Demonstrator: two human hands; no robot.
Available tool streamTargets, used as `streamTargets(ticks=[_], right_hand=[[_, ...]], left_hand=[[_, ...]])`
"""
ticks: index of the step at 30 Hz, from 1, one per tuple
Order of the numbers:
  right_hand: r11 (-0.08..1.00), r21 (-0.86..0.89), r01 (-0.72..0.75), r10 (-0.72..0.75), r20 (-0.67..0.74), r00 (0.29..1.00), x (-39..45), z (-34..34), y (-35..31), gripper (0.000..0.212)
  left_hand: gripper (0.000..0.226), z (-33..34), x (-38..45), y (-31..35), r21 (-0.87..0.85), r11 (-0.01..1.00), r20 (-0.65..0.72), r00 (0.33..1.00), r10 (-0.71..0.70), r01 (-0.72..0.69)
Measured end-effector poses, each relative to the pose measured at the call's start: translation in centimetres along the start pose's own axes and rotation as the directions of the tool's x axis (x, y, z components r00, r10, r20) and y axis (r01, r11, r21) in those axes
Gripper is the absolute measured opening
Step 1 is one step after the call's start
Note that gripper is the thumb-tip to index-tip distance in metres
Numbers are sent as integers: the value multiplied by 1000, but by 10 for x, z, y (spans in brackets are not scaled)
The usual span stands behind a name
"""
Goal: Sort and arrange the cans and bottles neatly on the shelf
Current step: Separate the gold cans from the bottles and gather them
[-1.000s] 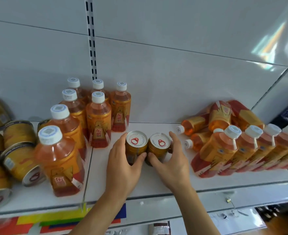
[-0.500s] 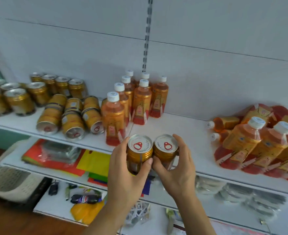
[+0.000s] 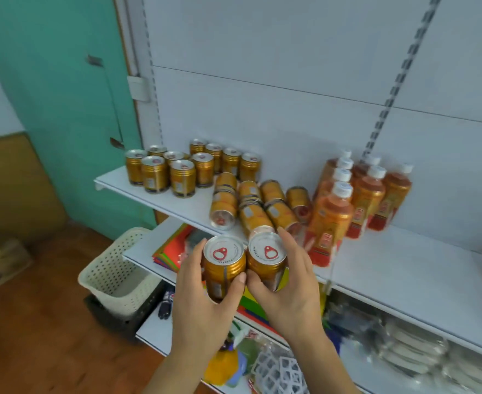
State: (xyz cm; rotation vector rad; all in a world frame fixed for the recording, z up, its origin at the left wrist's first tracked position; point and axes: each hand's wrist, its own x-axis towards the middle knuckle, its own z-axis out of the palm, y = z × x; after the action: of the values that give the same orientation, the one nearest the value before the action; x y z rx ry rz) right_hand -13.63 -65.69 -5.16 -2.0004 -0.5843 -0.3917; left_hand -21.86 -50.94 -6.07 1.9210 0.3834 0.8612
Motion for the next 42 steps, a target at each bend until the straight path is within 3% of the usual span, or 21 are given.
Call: streamTargets(ticks=[6, 12, 25, 30, 33, 38, 42], right_hand=[[1000, 4, 15, -15, 15, 1000, 24, 89, -54, 83], [997, -70, -40, 40, 0, 999, 66, 144, -79, 85], [918, -339, -206, 198, -59, 978, 197, 211, -37, 83], [825, -533, -187, 248, 44, 968, 218, 215, -23, 80], [774, -610, -171, 269, 72, 961, 222, 217, -22, 82], [670, -710, -218, 359, 53, 932, 224, 221, -30, 89], [596, -768, -234, 407, 38, 913, 221, 226, -32, 97]], left_hand=[[84, -79, 63, -52, 67, 998, 4, 1000, 10, -11], [81, -117, 130, -82, 109, 993, 66, 997, 34, -41], [88, -73, 272, -137, 249, 960, 191, 978, 81, -129], [82, -57, 293, -158, 458, 800, 233, 921, 312, -387], [79, -56, 299, -173, 487, 724, 238, 872, 428, -489], [82, -60, 321, -192, 533, 660, 277, 846, 455, -529], [88, -57, 332, -199, 477, 620, 351, 781, 516, -623]])
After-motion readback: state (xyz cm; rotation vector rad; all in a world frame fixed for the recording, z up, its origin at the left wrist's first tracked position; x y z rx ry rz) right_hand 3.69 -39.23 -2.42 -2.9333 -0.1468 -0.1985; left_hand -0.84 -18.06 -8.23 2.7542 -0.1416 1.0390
